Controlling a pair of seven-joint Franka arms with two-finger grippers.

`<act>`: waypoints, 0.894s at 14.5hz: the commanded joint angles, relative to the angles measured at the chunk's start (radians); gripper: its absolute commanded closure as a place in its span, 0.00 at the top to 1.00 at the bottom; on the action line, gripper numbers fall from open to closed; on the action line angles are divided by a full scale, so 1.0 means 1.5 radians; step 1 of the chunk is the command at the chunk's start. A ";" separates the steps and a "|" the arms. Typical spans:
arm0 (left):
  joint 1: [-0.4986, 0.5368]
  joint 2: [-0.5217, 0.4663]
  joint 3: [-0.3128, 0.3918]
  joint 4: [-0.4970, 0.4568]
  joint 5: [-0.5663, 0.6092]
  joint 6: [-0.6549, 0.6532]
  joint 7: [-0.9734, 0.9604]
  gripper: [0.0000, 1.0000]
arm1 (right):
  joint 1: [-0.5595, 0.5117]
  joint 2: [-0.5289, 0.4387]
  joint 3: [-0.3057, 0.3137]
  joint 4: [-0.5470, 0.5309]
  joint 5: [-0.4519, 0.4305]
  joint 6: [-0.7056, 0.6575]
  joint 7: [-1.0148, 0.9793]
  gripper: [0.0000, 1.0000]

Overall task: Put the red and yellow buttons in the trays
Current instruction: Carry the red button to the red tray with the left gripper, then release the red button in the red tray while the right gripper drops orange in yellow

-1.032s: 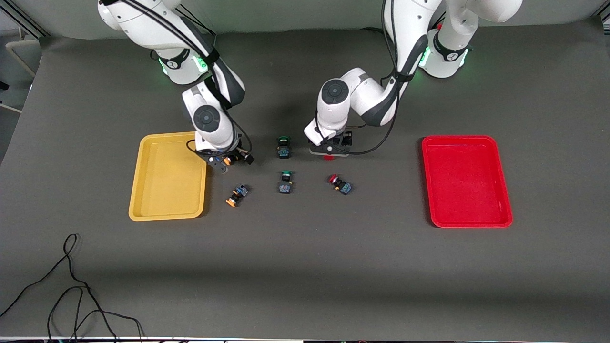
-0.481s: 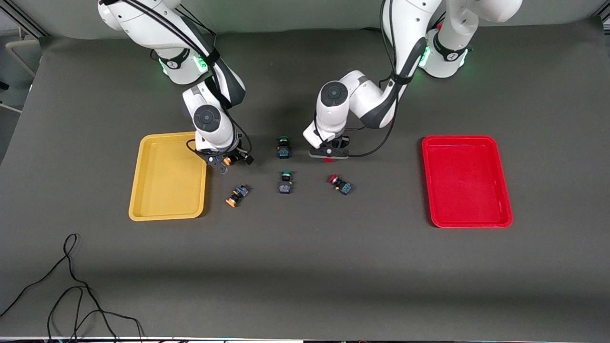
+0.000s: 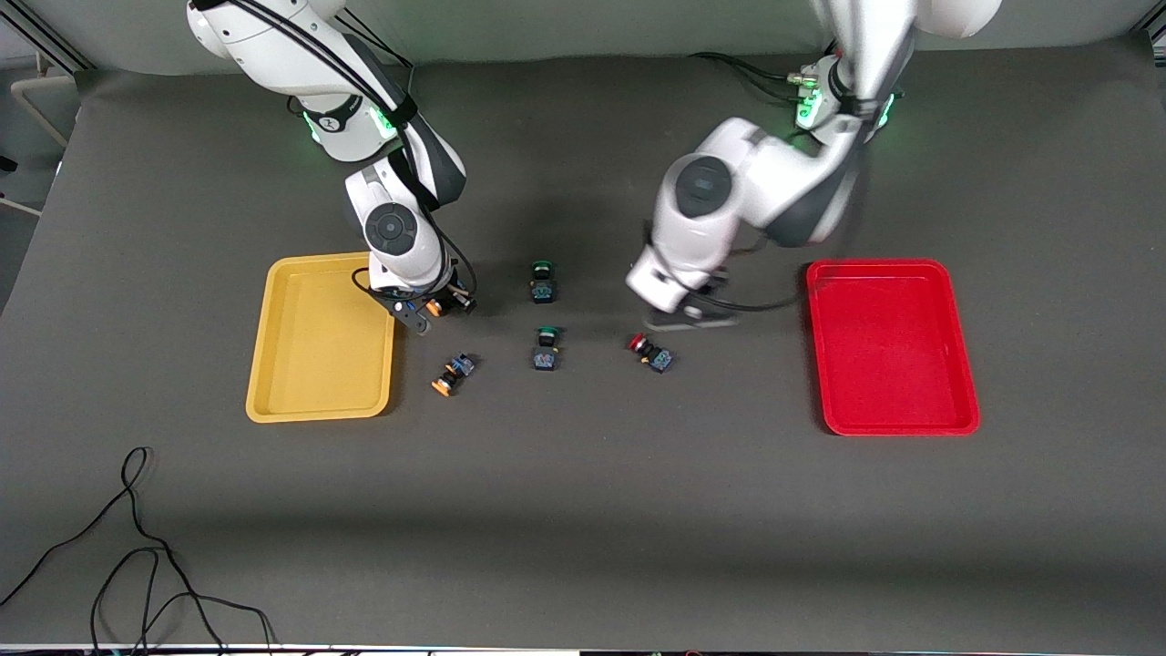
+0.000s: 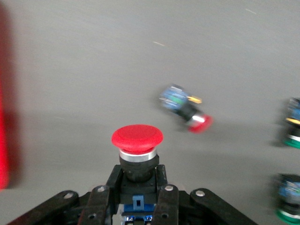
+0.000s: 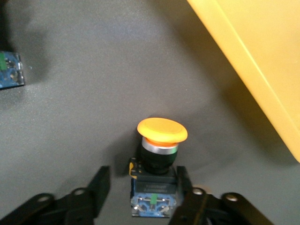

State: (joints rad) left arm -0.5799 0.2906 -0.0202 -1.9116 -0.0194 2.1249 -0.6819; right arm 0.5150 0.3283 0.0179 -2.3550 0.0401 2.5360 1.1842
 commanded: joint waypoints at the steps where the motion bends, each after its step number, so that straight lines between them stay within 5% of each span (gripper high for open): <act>1: 0.135 -0.039 -0.007 -0.036 -0.001 -0.063 0.146 0.10 | 0.004 -0.006 -0.005 -0.006 0.001 0.010 -0.011 0.40; 5: 0.280 -0.035 -0.006 -0.060 0.002 -0.073 0.363 0.11 | 0.004 -0.016 -0.005 -0.006 0.001 0.002 -0.010 0.24; 8: 0.304 0.005 -0.006 -0.109 0.010 0.022 0.401 0.12 | 0.000 -0.077 -0.010 -0.001 0.002 -0.062 -0.011 0.22; 12: 0.305 0.074 -0.005 -0.117 0.017 0.086 0.402 0.13 | 0.000 -0.189 -0.079 0.021 0.002 -0.208 -0.061 0.16; 13: 0.309 0.078 -0.005 -0.117 0.024 0.087 0.402 0.21 | 0.000 -0.212 -0.114 0.021 0.002 -0.230 -0.105 0.16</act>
State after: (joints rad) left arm -0.1172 0.3994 -0.0318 -2.0895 -0.0083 2.2447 -0.0846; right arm 0.5139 0.1098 -0.0718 -2.3133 0.0396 2.2756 1.1316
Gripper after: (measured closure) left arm 0.674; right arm 0.573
